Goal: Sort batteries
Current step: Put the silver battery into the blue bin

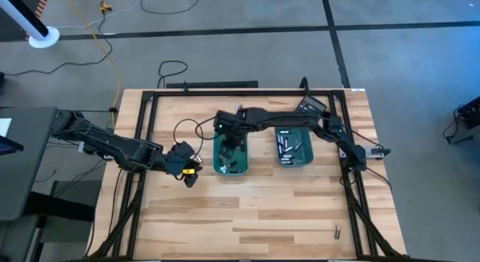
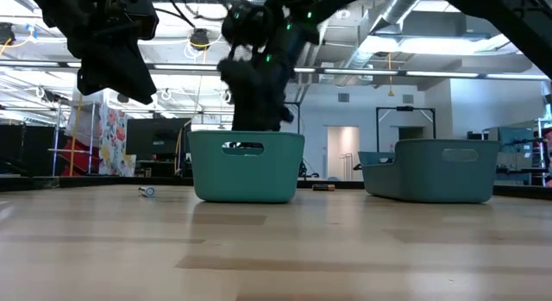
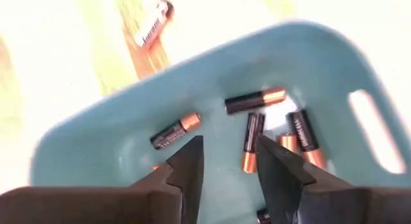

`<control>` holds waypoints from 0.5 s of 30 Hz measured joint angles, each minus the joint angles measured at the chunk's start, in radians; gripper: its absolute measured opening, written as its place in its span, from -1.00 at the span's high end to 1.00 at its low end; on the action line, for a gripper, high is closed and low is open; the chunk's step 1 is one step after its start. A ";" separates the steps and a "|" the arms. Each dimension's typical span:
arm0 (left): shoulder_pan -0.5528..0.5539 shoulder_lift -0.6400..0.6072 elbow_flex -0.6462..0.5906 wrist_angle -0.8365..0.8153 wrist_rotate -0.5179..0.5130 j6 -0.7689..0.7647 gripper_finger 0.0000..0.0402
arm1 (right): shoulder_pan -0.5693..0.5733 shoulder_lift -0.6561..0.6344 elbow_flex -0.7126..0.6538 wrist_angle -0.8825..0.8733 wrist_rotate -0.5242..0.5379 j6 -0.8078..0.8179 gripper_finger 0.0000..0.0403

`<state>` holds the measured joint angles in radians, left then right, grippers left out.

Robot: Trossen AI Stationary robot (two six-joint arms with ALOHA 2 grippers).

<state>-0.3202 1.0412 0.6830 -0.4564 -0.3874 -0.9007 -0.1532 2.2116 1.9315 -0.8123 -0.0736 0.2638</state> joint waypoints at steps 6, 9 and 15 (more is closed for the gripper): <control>-0.001 0.000 0.000 0.000 0.005 0.000 0.51 | -0.008 -0.093 0.034 -0.113 0.000 0.048 0.30; -0.001 0.000 0.000 0.000 0.008 0.005 0.51 | -0.003 -0.157 0.035 -0.181 0.000 0.100 0.31; -0.001 0.000 0.000 -0.002 0.020 0.034 0.51 | 0.061 -0.255 0.029 -0.346 0.041 0.206 0.31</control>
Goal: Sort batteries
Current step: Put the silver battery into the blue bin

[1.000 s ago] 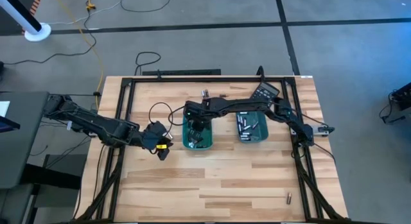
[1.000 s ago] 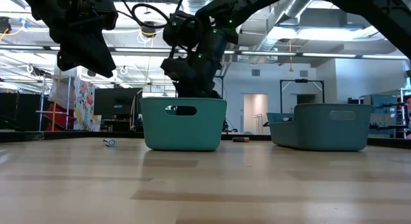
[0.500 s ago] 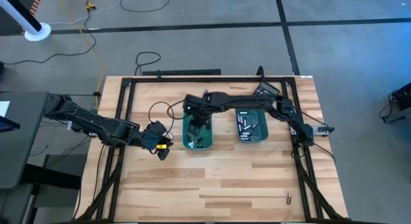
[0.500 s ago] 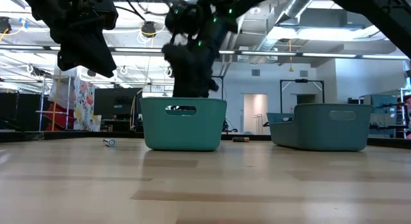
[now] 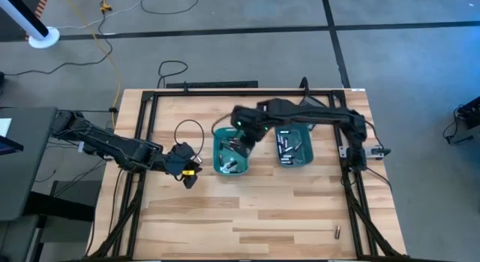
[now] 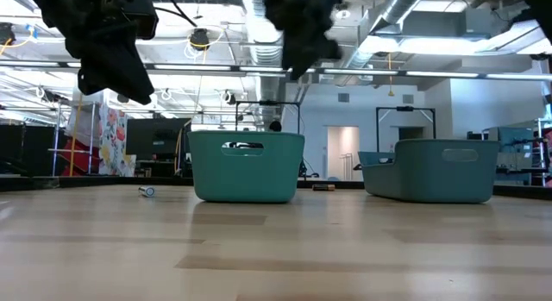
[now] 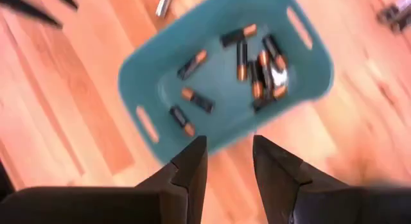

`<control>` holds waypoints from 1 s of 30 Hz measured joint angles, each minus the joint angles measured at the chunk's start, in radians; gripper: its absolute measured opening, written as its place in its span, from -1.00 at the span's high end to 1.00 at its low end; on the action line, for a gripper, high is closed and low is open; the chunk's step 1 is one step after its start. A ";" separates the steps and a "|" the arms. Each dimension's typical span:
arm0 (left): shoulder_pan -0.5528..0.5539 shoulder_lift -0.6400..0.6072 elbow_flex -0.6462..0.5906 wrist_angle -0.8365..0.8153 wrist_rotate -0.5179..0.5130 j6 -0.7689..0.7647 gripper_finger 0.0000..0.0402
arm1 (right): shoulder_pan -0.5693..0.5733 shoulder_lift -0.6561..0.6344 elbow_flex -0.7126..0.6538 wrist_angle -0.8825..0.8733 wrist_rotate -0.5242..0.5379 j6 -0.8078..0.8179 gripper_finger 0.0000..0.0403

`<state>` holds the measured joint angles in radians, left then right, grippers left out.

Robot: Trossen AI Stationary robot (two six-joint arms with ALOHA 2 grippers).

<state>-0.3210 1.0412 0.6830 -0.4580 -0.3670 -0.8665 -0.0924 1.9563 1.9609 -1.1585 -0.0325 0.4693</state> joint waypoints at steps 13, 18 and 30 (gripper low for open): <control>0.000 0.000 0.000 -0.011 0.053 0.059 0.51 | 0.253 -0.057 -0.175 -0.107 0.113 0.421 0.34; 0.000 0.000 0.000 -0.089 0.078 0.151 0.51 | 0.383 -0.056 -0.244 -0.043 0.128 0.633 0.34; 0.083 0.007 0.000 -0.130 0.245 0.357 0.51 | 0.720 -0.056 -0.329 -0.012 0.242 1.285 0.34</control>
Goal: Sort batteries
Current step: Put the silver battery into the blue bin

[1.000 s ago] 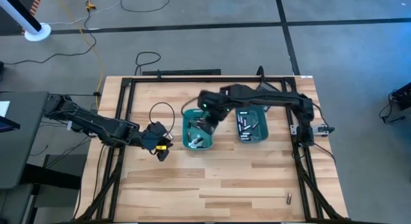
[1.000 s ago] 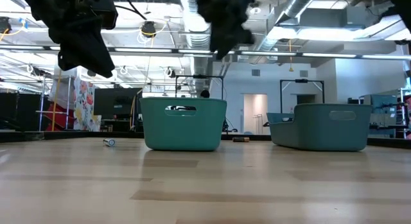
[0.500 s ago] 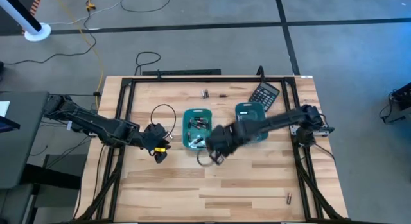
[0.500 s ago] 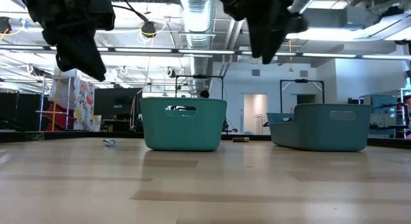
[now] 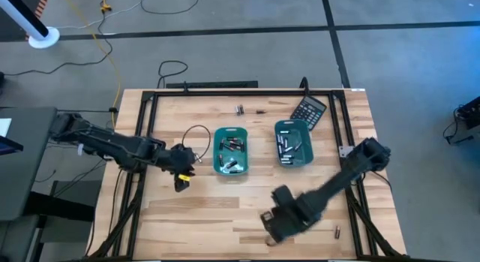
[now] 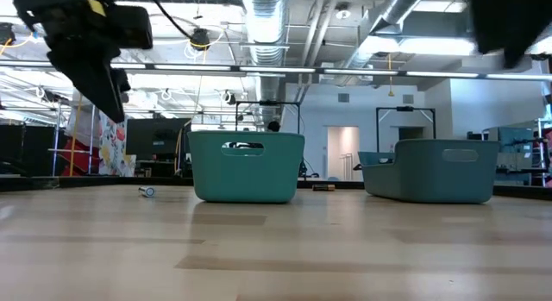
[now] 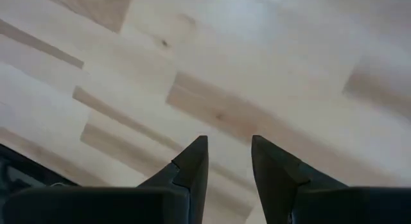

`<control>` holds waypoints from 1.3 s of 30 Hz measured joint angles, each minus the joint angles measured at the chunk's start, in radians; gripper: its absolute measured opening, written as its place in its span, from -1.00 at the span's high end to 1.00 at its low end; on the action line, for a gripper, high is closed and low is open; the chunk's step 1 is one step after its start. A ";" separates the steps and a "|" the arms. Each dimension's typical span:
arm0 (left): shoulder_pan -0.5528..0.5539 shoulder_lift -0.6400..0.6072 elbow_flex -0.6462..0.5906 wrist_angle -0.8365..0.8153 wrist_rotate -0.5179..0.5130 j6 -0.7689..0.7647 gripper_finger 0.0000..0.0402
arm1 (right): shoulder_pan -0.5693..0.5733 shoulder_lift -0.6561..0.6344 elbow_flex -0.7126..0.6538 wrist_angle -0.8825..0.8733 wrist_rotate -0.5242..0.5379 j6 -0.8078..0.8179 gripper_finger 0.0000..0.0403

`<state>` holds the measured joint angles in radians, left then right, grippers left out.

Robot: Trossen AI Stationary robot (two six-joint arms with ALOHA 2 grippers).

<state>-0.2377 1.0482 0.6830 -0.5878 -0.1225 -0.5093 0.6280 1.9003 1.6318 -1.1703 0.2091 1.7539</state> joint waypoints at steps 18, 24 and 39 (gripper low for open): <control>0.316 0.121 0.180 -0.159 0.074 0.360 0.51 | 0.292 -0.024 -0.130 0.046 0.196 0.508 0.34; 0.344 0.289 0.272 -0.226 0.073 0.764 0.51 | 0.293 -0.024 -0.131 0.018 0.221 0.507 0.34; 0.340 0.538 0.275 -0.244 0.071 1.310 0.51 | 0.333 -0.024 -0.130 -0.014 0.221 0.497 0.34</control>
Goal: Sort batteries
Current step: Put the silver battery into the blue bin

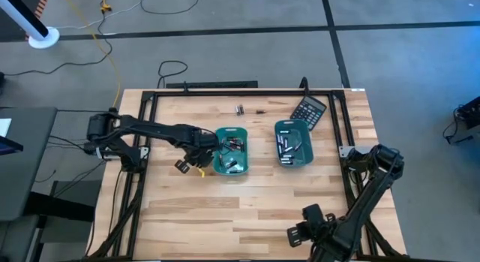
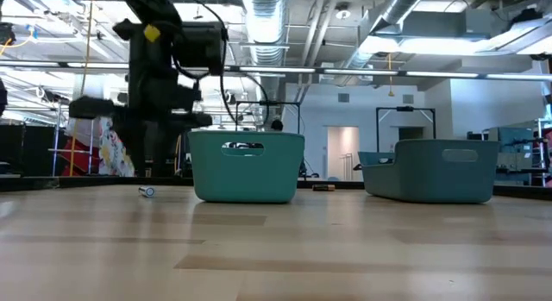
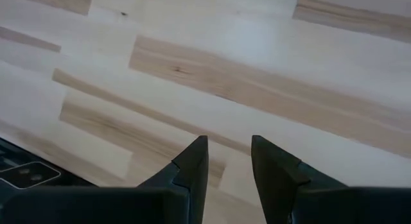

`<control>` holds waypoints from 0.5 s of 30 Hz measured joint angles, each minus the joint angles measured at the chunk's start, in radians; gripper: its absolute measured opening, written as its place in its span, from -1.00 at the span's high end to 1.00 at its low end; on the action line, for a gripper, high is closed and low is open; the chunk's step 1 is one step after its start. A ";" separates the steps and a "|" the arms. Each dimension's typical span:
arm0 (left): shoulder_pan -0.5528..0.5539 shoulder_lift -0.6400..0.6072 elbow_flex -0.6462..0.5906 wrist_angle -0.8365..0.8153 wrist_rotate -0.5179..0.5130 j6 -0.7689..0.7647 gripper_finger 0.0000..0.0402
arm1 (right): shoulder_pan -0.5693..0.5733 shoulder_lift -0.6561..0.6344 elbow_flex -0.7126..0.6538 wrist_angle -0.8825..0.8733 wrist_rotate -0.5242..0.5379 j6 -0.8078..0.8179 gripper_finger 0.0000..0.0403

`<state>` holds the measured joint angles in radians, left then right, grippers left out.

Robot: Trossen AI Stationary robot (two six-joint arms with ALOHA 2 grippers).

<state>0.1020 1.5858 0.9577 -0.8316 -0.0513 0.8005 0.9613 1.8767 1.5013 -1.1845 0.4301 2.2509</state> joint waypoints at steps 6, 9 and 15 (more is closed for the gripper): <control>0.000 0.078 0.000 0.017 -0.008 -0.003 0.51 | 0.009 0.000 0.000 -0.017 0.000 0.000 0.34; 0.004 0.112 0.000 0.051 -0.024 -0.009 0.51 | 0.009 0.000 0.000 -0.017 0.000 0.000 0.34; 0.004 0.160 0.003 0.047 -0.028 -0.041 0.55 | 0.013 0.000 0.000 -0.018 0.000 -0.001 0.34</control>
<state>0.1056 1.7458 0.9611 -0.7844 -0.0791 0.7600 0.9744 1.8767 1.5013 -1.2022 0.4298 2.2501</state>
